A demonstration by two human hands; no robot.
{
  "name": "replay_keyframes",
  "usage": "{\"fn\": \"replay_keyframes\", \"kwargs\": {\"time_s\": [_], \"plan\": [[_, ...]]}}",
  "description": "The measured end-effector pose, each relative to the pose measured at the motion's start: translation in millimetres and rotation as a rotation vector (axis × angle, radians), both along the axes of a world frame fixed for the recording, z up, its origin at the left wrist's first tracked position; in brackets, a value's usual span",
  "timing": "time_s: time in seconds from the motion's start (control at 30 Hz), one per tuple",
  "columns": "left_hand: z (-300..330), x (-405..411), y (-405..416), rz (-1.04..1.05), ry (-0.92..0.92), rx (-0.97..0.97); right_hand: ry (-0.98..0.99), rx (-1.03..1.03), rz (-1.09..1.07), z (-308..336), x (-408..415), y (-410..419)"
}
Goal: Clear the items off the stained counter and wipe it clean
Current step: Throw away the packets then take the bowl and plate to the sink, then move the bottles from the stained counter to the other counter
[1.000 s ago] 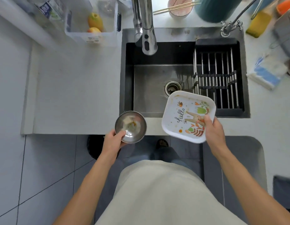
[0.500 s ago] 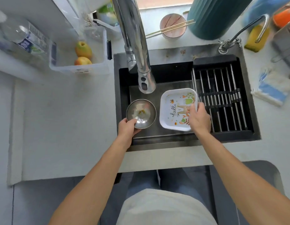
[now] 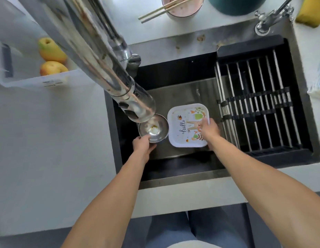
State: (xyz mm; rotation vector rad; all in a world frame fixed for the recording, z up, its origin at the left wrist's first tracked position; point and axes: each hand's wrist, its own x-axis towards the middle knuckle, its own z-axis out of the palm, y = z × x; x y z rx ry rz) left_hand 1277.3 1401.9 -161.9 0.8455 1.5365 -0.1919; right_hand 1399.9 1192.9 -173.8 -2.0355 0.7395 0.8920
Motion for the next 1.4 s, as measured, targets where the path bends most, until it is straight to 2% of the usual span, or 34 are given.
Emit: {"fn": "replay_keyframes", "kwargs": {"time_s": [0.13, 0.23, 0.47, 0.57, 0.67, 0.8, 1.03, 1.13, 1.4], "plan": [[-22, 3, 0, 0.021, -0.001, 0.008, 0.026, 0.131, -0.125, -25, 6, -8], [-32, 5, 1, 0.003, 0.000, 0.038, 0.069, 0.123, -0.161, -32, 11, -9], [-30, 6, -1, 0.014, -0.012, 0.048, -0.076, -0.016, 0.063, -31, 4, -12], [-19, 2, -3, -0.017, 0.015, 0.073, -0.077, -0.042, 0.138, -22, 2, -13], [4, -8, -5, -0.067, 0.015, 0.103, -0.049, -0.055, 0.250, -2, -2, -16], [45, -29, -15, -0.092, -0.022, 0.049, -0.055, 0.012, 0.377, 49, -18, -27], [126, -66, -34, -0.278, -0.143, 0.122, -0.240, 0.143, 0.383, 142, -64, -67], [151, -84, -43, -0.328, -0.156, 0.104, -0.208, 0.216, 0.319, 168, -83, -90], [167, -136, -54, -0.856, -0.050, 0.100, -0.155, 0.174, 0.245, 186, -134, -155]]}}
